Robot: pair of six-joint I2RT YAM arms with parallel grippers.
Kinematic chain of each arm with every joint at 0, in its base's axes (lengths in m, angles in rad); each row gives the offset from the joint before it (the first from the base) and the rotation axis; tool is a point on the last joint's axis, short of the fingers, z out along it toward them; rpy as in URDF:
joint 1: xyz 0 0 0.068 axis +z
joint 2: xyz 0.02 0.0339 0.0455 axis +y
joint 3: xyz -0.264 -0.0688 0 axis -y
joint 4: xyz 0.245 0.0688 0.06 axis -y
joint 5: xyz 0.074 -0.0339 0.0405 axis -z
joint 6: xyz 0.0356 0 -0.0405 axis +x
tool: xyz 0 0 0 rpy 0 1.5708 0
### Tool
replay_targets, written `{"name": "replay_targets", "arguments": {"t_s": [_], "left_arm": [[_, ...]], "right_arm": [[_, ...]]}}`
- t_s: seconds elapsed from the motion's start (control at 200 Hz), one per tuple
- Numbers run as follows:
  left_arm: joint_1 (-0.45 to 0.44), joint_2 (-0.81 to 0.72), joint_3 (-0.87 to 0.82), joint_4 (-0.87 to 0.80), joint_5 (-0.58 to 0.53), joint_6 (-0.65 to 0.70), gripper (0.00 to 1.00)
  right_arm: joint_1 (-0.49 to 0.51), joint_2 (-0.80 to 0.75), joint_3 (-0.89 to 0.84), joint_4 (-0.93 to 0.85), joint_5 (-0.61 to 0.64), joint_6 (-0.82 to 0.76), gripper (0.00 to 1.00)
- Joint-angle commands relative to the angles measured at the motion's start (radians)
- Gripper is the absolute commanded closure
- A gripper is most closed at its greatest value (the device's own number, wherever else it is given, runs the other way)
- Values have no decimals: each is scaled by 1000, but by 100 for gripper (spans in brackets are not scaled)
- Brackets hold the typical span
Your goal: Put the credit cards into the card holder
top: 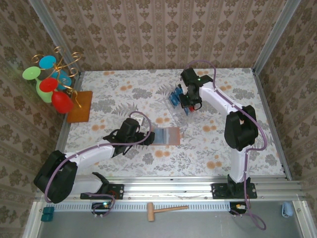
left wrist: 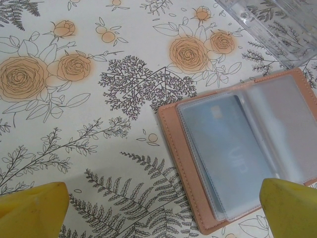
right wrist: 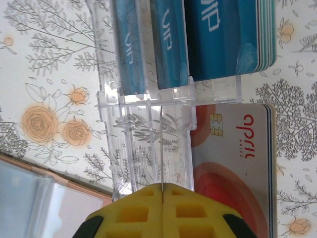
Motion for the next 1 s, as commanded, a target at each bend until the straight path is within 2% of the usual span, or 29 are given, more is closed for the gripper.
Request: {"name": "replay_targets", "arguments": {"t_s": [0.0,0.23,0.355,0.48,0.66,0.82,0.995], "left_arm": [[6,-20,16,-26,7,21,0],[8,-15,37,-65,-1,45,0],[8,25,85,-121,-10,78,0],[6,82,136,-161,-18,110,0],[-22,163,194,-194,-49,155,0],[-67,219,228,-213,-91,190,0],[-93,270,243,-210,-122,193,0]], "right_arm": [[-3,-20,46,-39,-28,-25,100],[-3,-102,60,-43,-71,8,100],[-2,-181,-9,20,-152,69,100],[-3,-280,-193,180,-274,187,100],[4,-406,-525,500,-424,397,100],[33,-471,-724,656,-415,501,100],[69,-460,-815,748,-402,550,100]]}}
